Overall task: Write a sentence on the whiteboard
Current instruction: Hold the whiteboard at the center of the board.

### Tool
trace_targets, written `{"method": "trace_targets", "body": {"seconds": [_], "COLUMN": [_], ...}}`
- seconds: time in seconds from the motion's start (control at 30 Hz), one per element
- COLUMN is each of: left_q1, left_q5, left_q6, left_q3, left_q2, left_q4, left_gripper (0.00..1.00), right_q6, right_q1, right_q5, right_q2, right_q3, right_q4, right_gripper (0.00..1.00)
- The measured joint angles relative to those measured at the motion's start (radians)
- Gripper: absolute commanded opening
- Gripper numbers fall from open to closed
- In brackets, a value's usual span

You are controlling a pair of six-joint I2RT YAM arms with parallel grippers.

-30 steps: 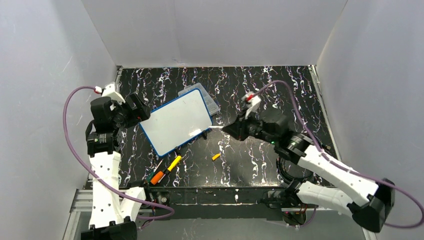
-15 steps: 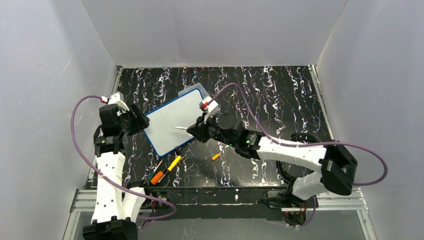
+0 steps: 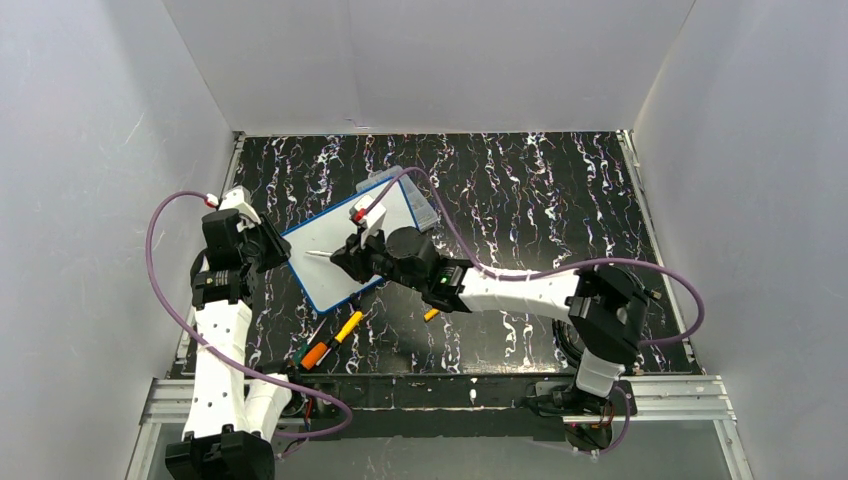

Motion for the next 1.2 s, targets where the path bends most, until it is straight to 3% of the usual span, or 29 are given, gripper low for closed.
{"method": "trace_targets", "body": {"seconds": [0.73,1.2], "left_q1": [0.001,0.001], "left_q5": [-0.015,-0.018], "left_q6": [0.020,0.027], "left_q3": [0.000,0.000], "left_q2": [0.013,0.013], "left_q4": [0.000,-0.001], "left_gripper": [0.09,0.03], "right_q6": [-0.033,-0.047], "right_q1": [0.012,0.012], "right_q5": [0.026,0.039], "right_q2": [0.150,0.183], "right_q3": [0.126,0.177], "right_q4": [0.042,0.042], "right_gripper": [0.01,0.01]}}
